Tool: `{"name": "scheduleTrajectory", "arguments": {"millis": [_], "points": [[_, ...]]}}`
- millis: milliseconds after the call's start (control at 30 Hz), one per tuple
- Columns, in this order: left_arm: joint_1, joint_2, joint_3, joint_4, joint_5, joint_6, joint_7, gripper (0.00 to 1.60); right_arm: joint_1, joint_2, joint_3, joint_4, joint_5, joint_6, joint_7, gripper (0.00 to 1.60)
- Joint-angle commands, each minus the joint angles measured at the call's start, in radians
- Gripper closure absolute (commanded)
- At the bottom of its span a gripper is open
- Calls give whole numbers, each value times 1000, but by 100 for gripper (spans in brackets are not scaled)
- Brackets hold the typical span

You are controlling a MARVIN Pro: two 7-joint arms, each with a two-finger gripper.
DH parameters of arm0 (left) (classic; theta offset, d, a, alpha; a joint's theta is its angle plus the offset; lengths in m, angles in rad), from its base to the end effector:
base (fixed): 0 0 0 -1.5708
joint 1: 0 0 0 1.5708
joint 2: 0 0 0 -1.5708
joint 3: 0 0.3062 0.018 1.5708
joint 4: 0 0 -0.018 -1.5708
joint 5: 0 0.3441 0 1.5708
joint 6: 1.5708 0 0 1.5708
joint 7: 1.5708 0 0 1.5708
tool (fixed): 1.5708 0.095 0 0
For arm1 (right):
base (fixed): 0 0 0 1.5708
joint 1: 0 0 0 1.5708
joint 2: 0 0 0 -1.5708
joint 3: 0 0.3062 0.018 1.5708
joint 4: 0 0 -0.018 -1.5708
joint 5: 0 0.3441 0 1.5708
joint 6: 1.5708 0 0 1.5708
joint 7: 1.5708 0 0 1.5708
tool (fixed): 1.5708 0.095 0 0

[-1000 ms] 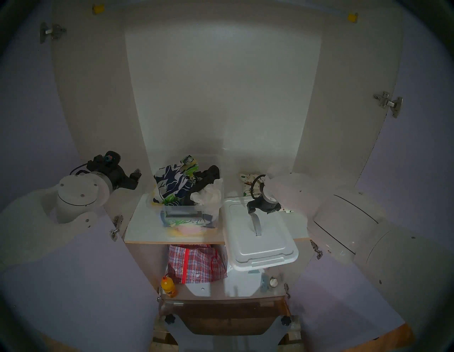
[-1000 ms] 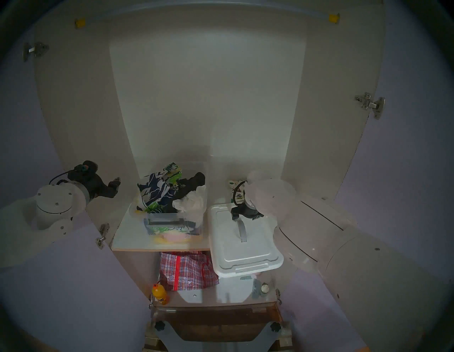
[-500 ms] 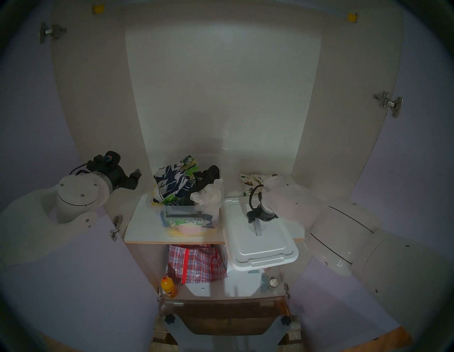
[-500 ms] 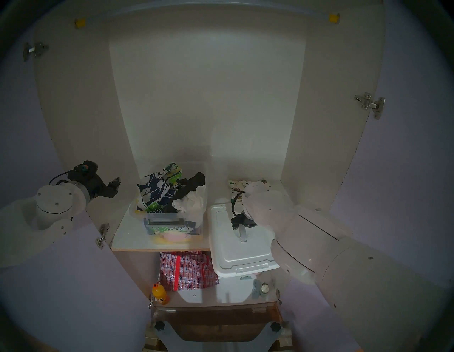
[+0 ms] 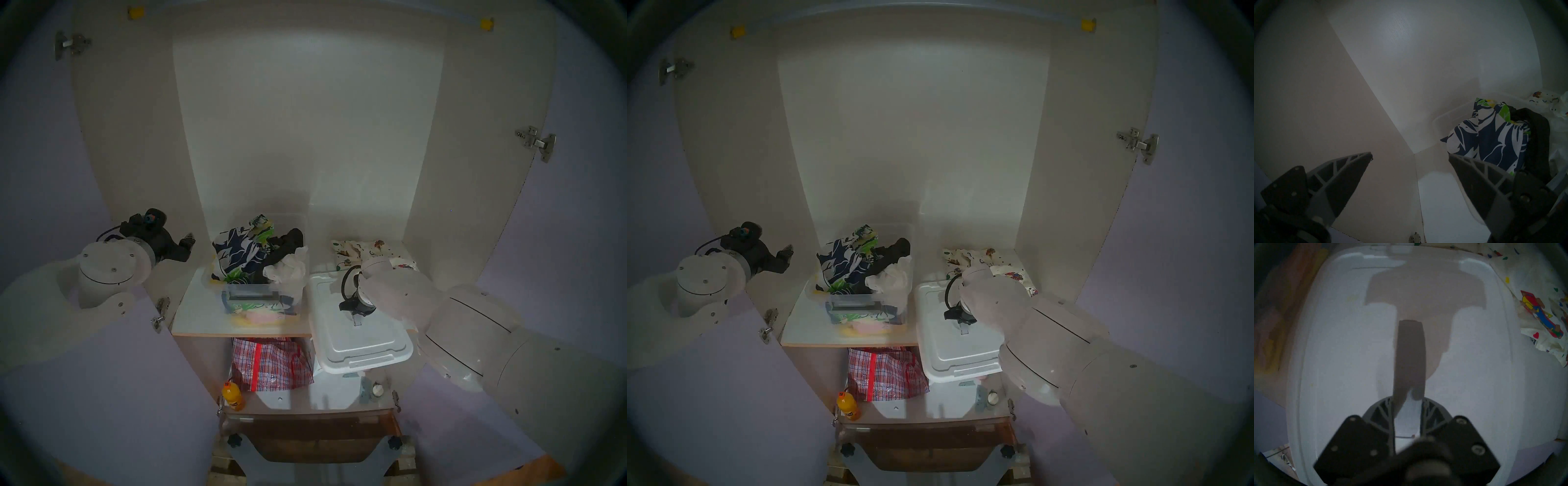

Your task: Take clothing out of the storage bin and put the lid back on the bin

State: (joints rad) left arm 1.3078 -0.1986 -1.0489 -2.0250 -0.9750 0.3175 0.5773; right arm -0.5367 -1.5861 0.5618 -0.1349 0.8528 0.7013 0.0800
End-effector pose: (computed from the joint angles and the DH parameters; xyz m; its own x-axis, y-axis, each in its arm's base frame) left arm 0.4246 0.1450 -0.1335 0.2182 -0.4740 0.8530 -0.0022 -0.8743 -0.4853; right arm 0.6071 0.0569 -0.3978 0.8971 0.1971 0.3954 0.2130 -0.9771 0.0040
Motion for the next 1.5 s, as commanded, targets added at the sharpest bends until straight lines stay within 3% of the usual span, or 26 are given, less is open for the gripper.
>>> {"name": "scheduleTrajectory", "arguments": {"millis": [0,233,900,1467], "points": [[-23,12,-23,-7,5,-6,3,0,43,-6,28,-10,22,-28,-4,160],[-23,12,-22,-6,5,-6,2,0,145,-5,127,-4,64,-27,-20,160],[-22,10,-21,-5,5,-5,3,0,289,-12,406,-7,91,-40,-138,160],[-21,9,-18,-3,5,-5,3,0,372,19,470,-19,103,-59,-209,160]]}}
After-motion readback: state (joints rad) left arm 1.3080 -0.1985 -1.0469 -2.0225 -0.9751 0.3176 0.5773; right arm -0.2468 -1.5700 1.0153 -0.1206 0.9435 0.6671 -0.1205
